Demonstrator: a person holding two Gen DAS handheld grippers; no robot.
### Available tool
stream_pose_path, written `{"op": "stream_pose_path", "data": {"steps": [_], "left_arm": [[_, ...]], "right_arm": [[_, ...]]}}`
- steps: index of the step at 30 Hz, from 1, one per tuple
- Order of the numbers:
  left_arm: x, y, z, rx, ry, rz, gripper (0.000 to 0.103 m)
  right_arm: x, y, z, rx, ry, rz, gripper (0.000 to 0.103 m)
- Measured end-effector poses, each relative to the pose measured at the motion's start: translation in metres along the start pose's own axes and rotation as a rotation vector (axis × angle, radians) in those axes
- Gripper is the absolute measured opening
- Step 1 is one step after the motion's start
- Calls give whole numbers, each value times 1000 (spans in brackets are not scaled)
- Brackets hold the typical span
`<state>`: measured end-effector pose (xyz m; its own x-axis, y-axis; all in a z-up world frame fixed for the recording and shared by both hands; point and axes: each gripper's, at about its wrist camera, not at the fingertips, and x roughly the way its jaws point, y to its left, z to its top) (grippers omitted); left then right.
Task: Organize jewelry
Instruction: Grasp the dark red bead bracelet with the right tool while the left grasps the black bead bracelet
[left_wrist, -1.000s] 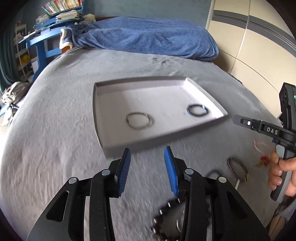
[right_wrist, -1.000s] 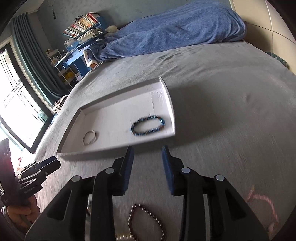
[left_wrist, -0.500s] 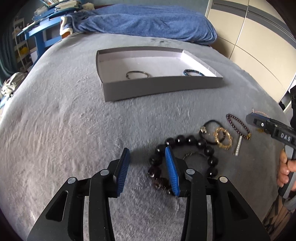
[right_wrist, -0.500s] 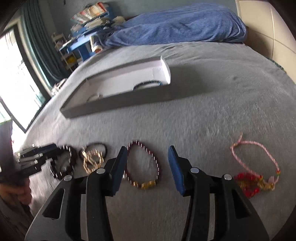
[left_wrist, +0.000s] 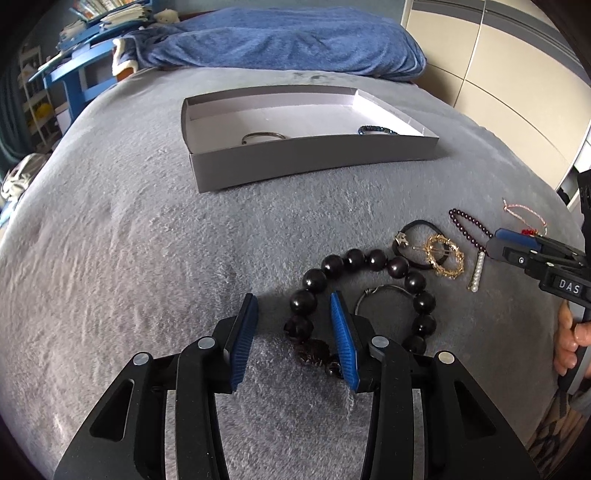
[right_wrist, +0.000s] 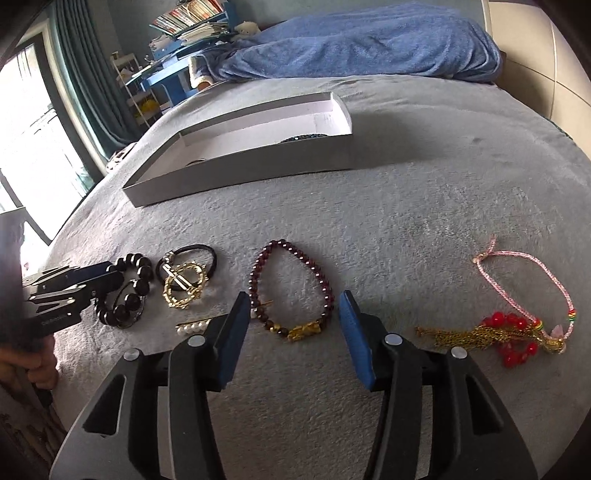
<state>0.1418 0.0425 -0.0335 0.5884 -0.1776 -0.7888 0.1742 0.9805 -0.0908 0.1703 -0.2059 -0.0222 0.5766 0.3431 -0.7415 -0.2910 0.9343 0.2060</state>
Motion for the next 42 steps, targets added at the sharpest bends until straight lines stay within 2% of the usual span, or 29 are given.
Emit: {"op": "stream_pose_path", "data": {"steps": [15,20,22,29,30,31,34,42], "left_arm": [[6,-2,1,13,-5,22,39],[9,-6,2,33,2,46,40],[9,-8,2,37,-1,53,41],[7,-8,0,39,-9,54,39],[7,-9,-1,43,-12,58,37],[5,-9,-1,45,-17,56,30],[1,-9,-3,43,-33,48,15],[-17,-8,6,28,-87,-14,15]], "right_arm": [[11,-5,8,32,-2,-25,51],[24,2,14,-2,9,-70,37],[24,3,13,-8,5,-87,29],[24,10,11,-36,3,-113,11],[24,11,10,-38,6,-104,8],[24,10,9,-33,7,-94,6],[21,5,7,-4,2,-66,6],[2,-7,-1,86,-66,30,6]]}}
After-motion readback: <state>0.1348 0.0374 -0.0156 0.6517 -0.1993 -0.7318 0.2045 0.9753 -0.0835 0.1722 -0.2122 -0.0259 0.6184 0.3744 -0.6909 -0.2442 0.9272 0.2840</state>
